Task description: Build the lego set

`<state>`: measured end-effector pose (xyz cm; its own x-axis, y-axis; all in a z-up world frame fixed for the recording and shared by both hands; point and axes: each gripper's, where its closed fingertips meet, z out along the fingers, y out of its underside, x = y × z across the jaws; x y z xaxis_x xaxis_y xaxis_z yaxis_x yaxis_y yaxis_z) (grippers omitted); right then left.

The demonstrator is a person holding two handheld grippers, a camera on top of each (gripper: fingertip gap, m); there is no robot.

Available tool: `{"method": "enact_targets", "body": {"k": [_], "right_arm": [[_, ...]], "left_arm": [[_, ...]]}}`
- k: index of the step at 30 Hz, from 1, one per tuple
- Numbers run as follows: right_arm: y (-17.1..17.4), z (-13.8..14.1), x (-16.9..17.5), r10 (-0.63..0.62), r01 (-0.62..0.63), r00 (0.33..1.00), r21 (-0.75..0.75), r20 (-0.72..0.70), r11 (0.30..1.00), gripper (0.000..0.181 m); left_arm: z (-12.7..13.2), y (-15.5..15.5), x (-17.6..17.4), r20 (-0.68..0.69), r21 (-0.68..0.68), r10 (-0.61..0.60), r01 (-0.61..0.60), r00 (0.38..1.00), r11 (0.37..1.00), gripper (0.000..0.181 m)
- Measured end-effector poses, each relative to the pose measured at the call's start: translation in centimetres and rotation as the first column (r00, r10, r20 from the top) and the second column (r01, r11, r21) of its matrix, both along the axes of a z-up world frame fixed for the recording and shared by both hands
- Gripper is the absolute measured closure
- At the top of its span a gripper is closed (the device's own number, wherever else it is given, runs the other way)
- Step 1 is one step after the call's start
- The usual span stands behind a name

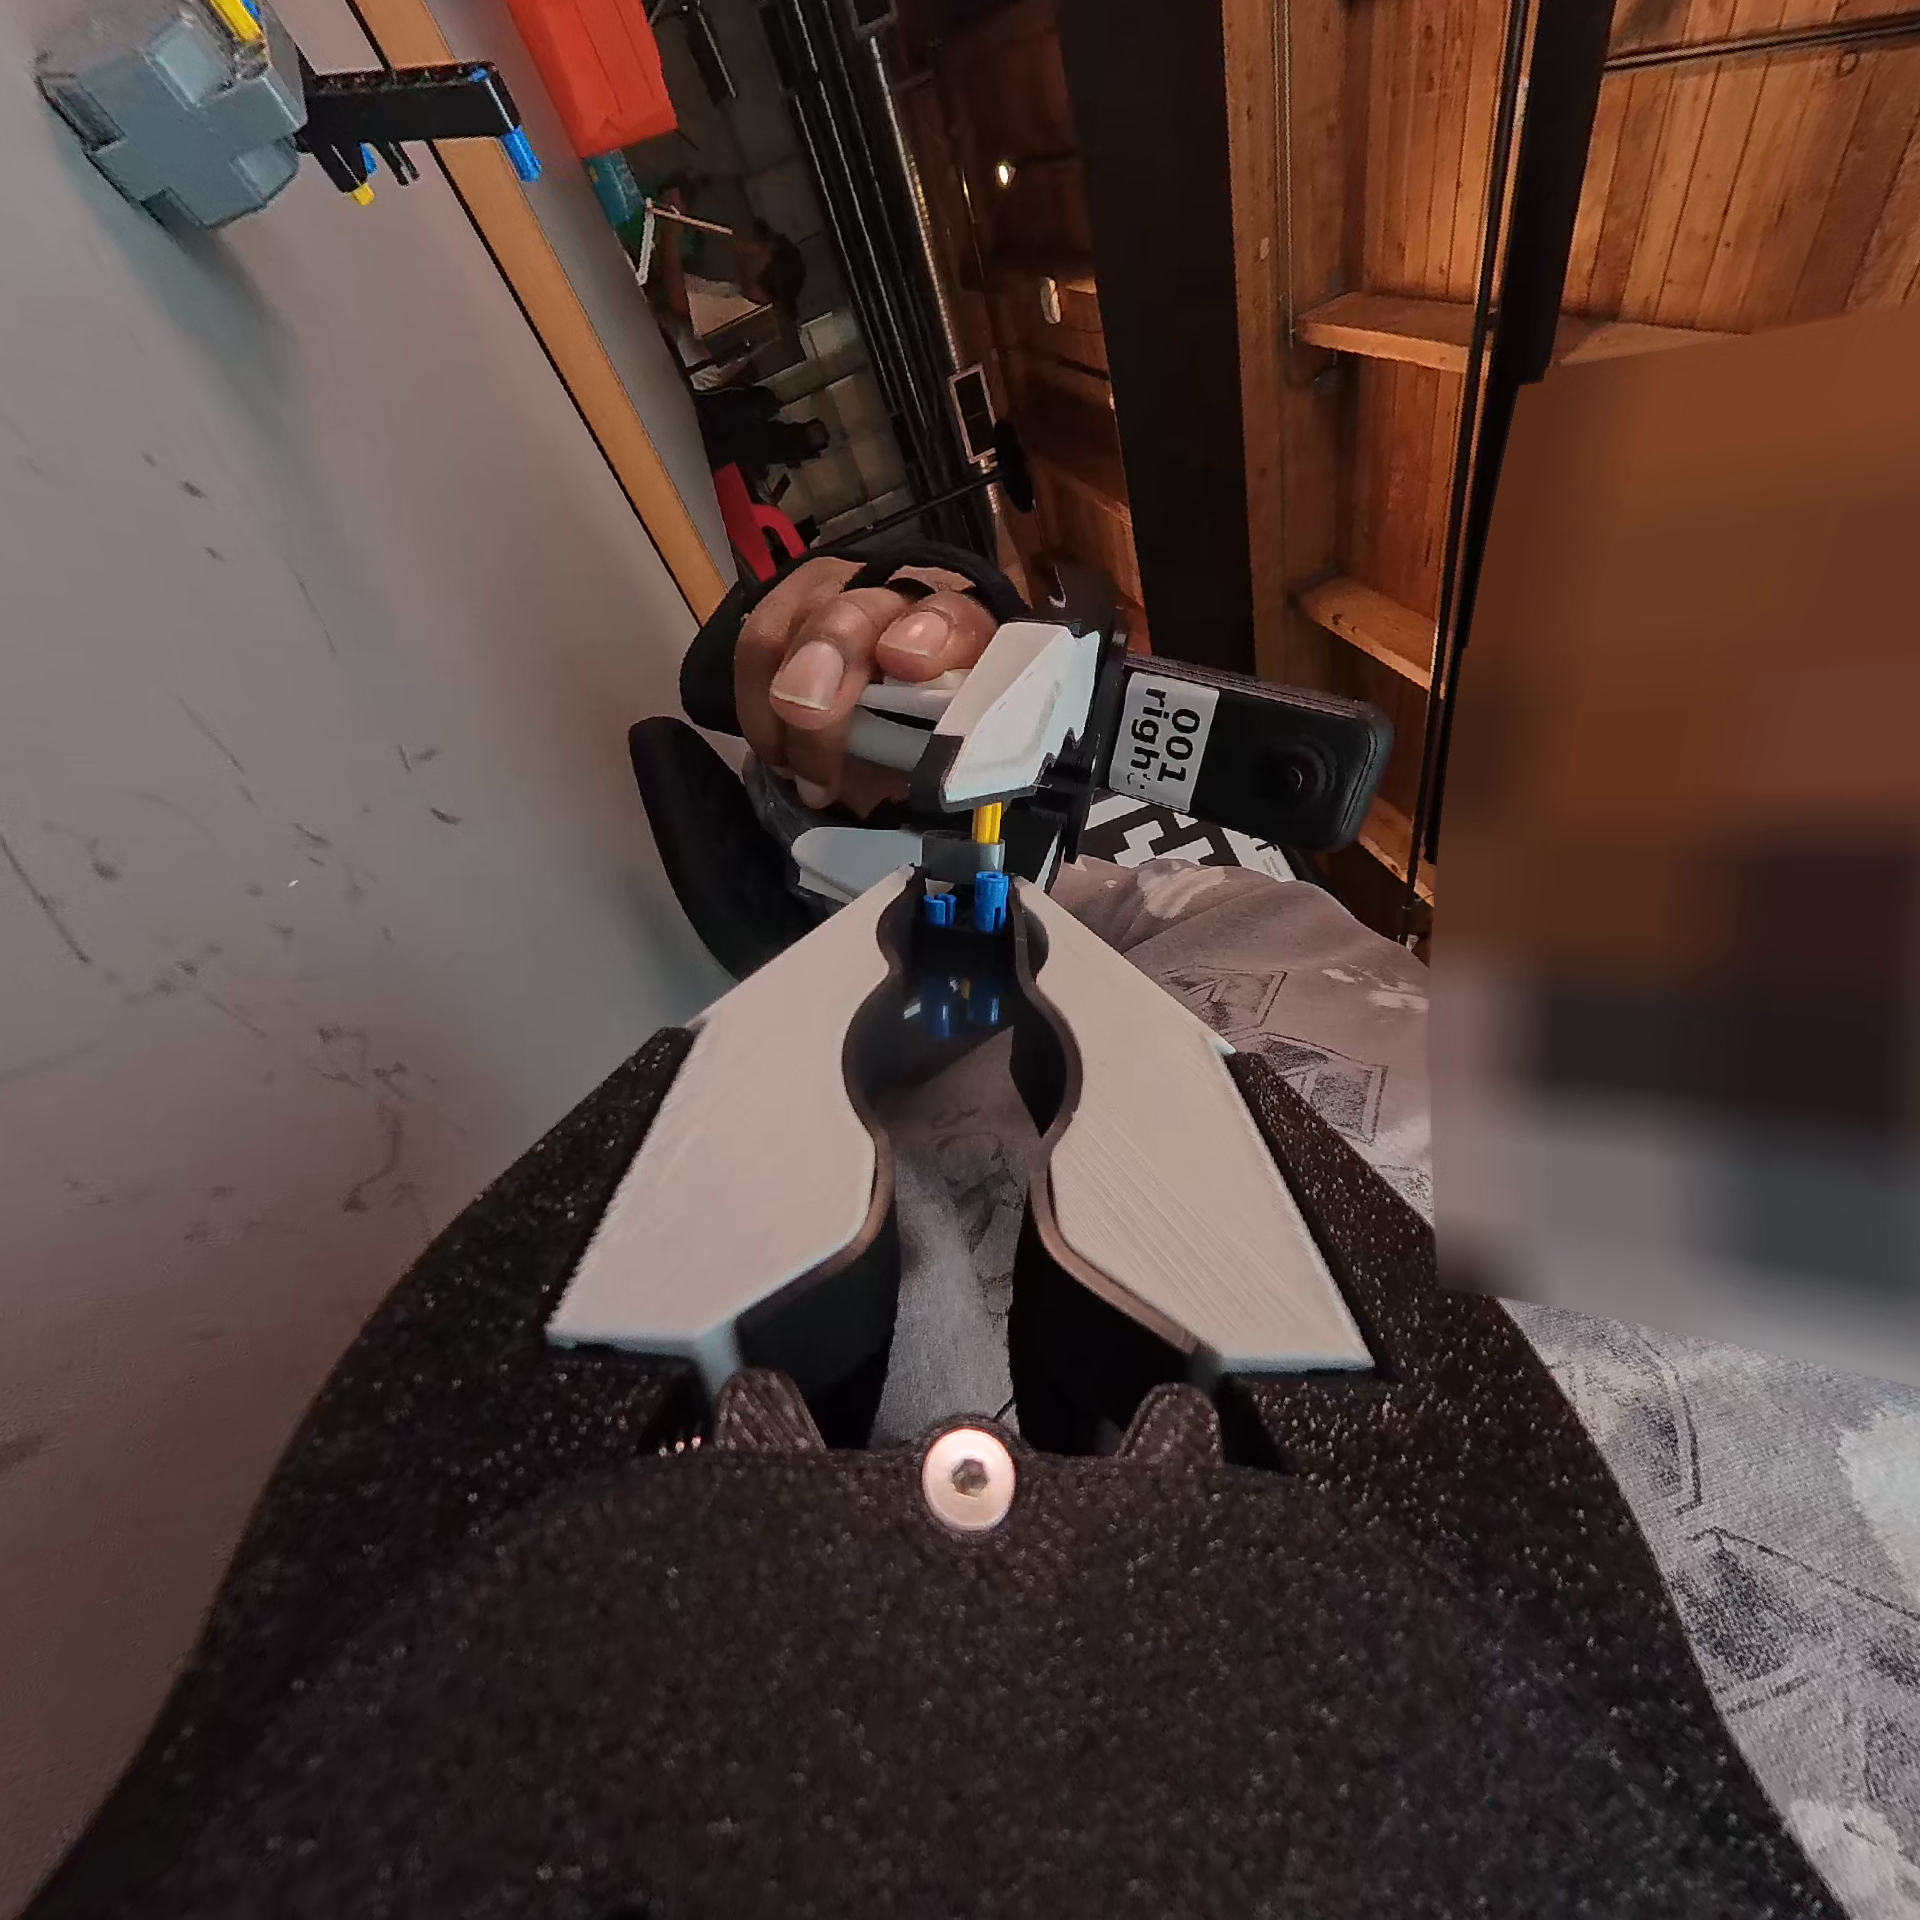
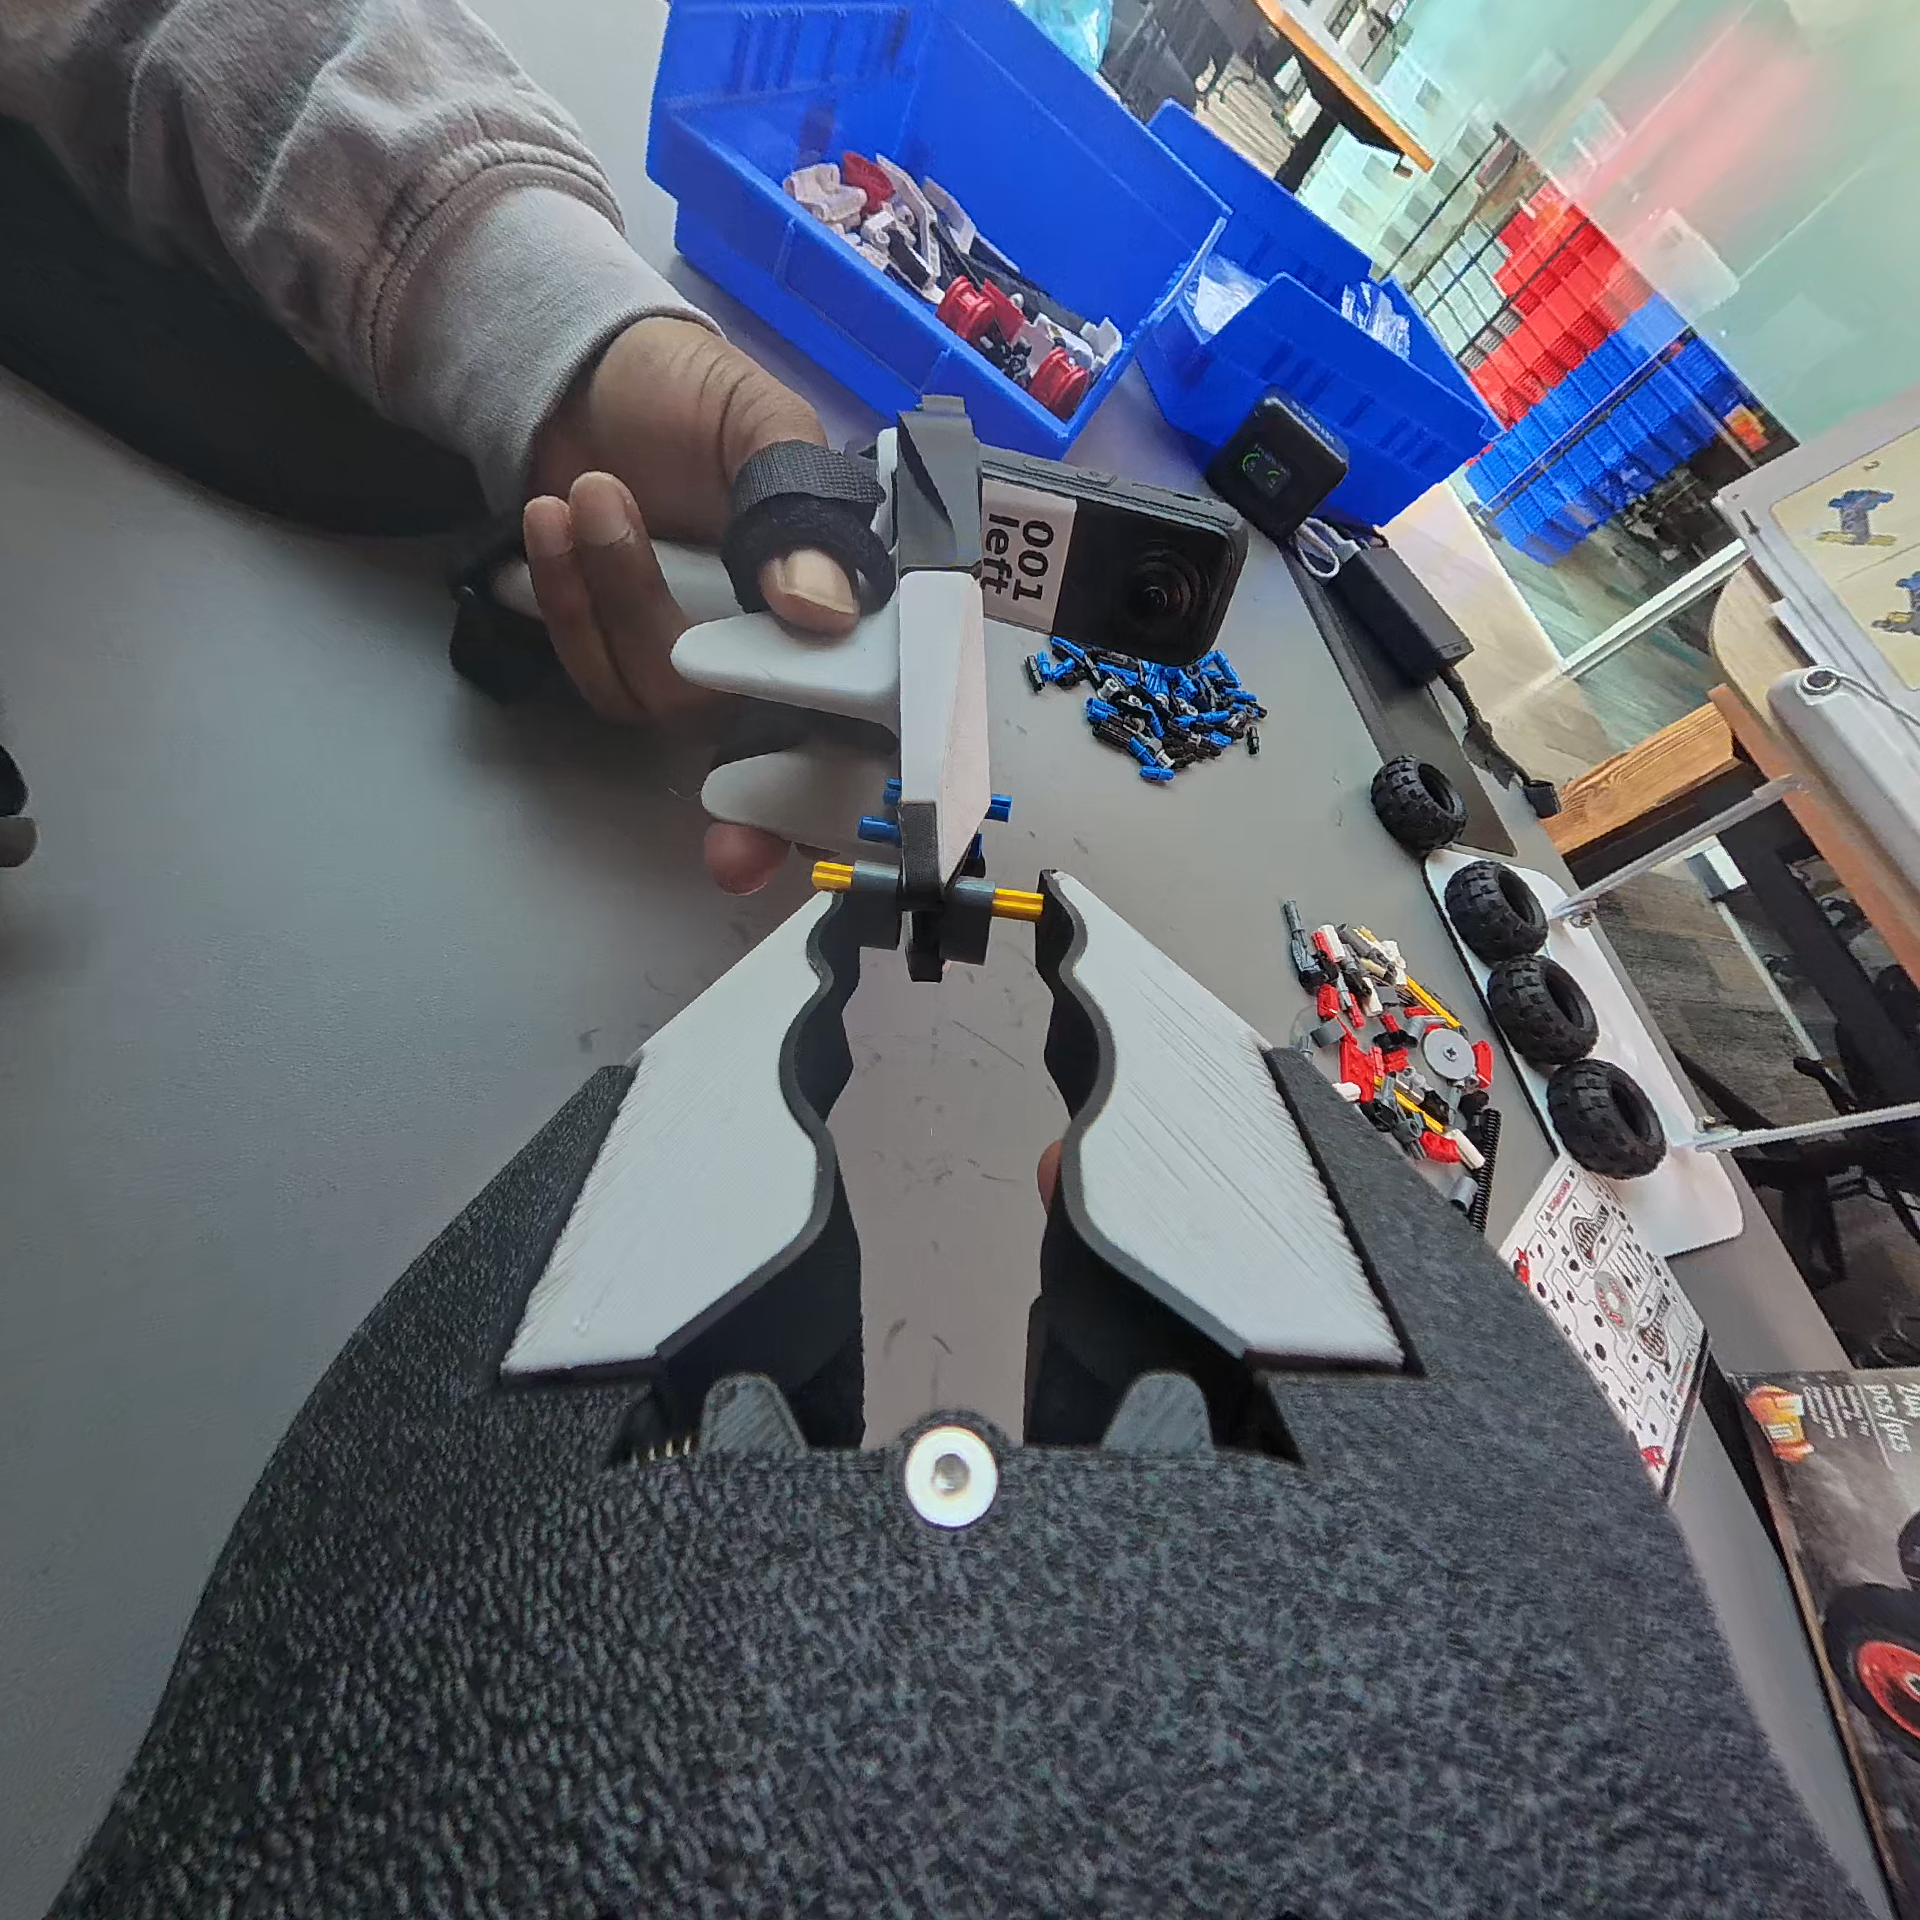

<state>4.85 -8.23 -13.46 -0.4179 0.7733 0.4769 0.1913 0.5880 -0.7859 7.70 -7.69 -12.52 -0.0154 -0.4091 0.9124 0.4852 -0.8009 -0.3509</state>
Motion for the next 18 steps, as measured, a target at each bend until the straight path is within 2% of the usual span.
{"method": "enact_targets", "body": {"k": [18], "right_arm": [[-0.03, -0.75, -0.09, 0.008, -0.008, 1.000, 0.026, 0.005, 1.000, 0.150]], "left_arm": [[-0.59, 0.04, -0.01, 0.009, -0.041, -0.010, 0.011, 1.000, 0.999, 0.170]]}}
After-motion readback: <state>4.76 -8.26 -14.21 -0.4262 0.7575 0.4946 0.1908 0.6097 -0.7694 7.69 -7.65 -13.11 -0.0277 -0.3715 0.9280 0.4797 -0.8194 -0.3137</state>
